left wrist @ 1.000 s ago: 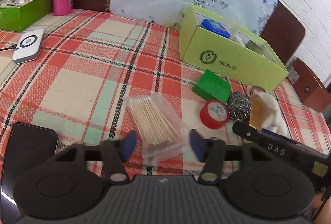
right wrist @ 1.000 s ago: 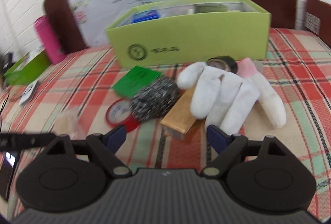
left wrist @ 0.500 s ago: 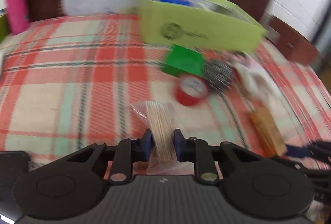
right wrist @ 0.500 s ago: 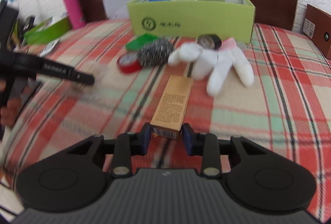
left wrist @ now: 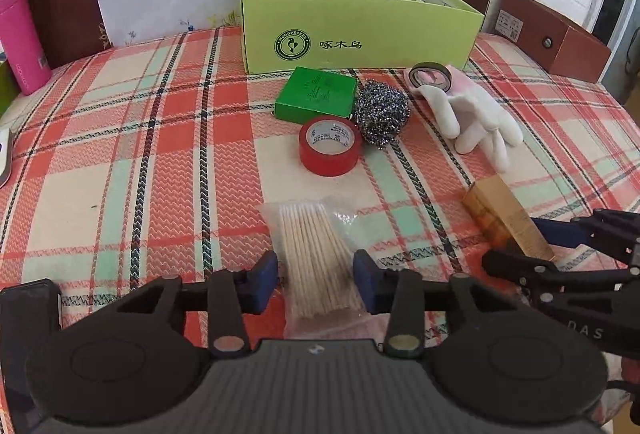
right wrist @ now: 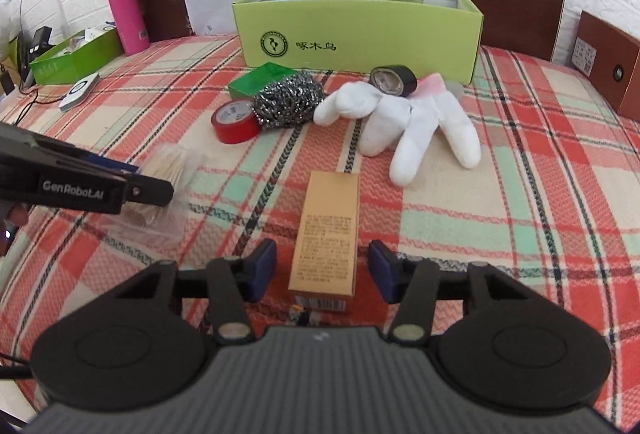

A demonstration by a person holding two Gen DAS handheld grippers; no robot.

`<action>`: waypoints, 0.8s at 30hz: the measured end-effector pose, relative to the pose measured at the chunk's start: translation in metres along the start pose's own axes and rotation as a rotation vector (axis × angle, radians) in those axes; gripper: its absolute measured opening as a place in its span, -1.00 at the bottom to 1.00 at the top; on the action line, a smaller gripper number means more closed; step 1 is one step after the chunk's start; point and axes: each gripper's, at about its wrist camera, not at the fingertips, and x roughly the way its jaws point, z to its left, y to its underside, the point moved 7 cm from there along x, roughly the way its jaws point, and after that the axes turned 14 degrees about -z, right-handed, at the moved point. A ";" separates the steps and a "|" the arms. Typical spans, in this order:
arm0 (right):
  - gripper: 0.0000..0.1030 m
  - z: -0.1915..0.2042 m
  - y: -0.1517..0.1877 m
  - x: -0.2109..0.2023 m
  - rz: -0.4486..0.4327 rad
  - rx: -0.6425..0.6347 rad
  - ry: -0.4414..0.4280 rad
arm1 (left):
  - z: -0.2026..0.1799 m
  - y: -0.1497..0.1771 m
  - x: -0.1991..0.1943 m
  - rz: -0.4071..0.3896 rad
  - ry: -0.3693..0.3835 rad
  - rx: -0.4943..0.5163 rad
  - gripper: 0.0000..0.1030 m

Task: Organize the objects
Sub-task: 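Lower toothpick bag with left tool into lime-green box while right tool drops tan box there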

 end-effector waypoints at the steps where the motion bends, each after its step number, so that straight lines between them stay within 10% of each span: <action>1: -0.07 0.000 0.000 0.001 -0.002 -0.001 0.005 | 0.000 0.000 0.002 0.000 -0.002 -0.001 -0.04; 8: -0.40 0.001 -0.004 -0.002 0.004 -0.013 -0.027 | -0.006 -0.010 -0.002 -0.018 0.080 -0.046 -0.71; 14: -0.41 0.002 -0.054 -0.031 -0.087 -0.011 -0.115 | -0.029 -0.076 -0.034 -0.166 0.210 -0.057 -0.72; 24: -0.40 -0.043 -0.171 -0.014 -0.270 -0.049 -0.020 | -0.058 -0.200 -0.005 -0.332 0.206 0.033 -0.72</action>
